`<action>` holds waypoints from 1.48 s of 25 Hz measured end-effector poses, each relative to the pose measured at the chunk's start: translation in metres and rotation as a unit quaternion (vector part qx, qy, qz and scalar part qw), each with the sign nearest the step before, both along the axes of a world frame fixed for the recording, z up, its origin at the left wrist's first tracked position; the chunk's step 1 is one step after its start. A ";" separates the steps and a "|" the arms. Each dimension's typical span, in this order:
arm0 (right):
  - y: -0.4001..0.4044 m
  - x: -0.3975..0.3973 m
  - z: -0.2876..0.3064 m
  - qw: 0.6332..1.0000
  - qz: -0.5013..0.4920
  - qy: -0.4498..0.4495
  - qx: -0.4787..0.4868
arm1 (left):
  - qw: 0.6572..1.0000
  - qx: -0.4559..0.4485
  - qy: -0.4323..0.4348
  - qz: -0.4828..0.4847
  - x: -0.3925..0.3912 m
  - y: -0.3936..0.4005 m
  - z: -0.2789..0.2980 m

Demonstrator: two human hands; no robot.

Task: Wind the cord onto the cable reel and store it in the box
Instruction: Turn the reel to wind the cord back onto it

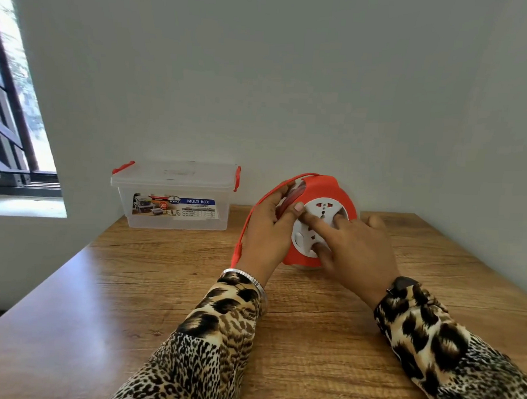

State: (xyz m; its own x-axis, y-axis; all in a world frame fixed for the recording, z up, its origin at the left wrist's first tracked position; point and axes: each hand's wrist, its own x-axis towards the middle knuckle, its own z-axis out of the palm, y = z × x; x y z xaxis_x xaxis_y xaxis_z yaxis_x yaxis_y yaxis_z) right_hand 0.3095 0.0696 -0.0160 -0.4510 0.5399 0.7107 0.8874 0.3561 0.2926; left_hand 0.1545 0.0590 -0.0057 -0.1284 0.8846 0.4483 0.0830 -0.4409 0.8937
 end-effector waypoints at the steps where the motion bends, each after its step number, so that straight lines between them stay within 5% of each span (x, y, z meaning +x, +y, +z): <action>1: 0.000 -0.001 -0.001 1.000 -0.005 0.016 -0.009 | 1.000 -0.005 -0.018 -0.001 0.002 0.001 -0.001; 11: 0.006 -0.013 -0.009 0.983 -0.008 0.165 -0.081 | 0.994 0.024 -0.069 0.079 0.023 0.004 -0.013; 13: 0.009 -0.015 -0.006 0.938 -0.005 0.312 -0.151 | 0.992 0.022 -0.095 0.076 0.029 0.005 -0.015; 15: 0.016 -0.015 -0.005 0.851 0.028 0.468 -0.238 | 0.992 0.025 -0.088 0.092 0.034 0.004 -0.017; 18: 0.020 -0.014 -0.006 0.756 0.079 0.582 -0.287 | 0.992 0.034 -0.081 0.086 0.036 0.003 -0.019; 20: 0.019 -0.010 -0.006 0.772 0.087 0.567 -0.276 | 0.993 0.014 -0.106 0.051 0.030 0.002 -0.020; 26: 0.010 0.001 -0.007 0.929 0.006 0.330 -0.167 | 0.994 -0.055 -0.081 0.051 0.007 0.001 -0.017; 29: 0.010 -0.002 -0.005 0.960 -0.048 0.257 -0.097 | 0.990 -0.054 -0.096 0.086 0.015 0.000 -0.016; 33: 0.009 -0.012 -0.012 0.923 -0.033 0.357 -0.142 | 0.988 -0.036 -0.091 0.123 0.028 -0.003 -0.020; 37: 0.008 -0.015 -0.012 0.790 0.042 0.563 -0.240 | 0.989 -0.006 -0.071 0.133 0.038 -0.006 -0.023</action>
State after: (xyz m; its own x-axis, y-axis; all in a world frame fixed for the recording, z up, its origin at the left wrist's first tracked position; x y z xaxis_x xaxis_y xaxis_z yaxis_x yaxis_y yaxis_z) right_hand 0.2947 0.0776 -0.0277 0.2725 0.8707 0.4095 0.4554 0.2582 -0.8520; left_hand 0.1922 0.0528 -0.0283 -0.4178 0.8166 0.3983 0.0678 -0.4091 0.9100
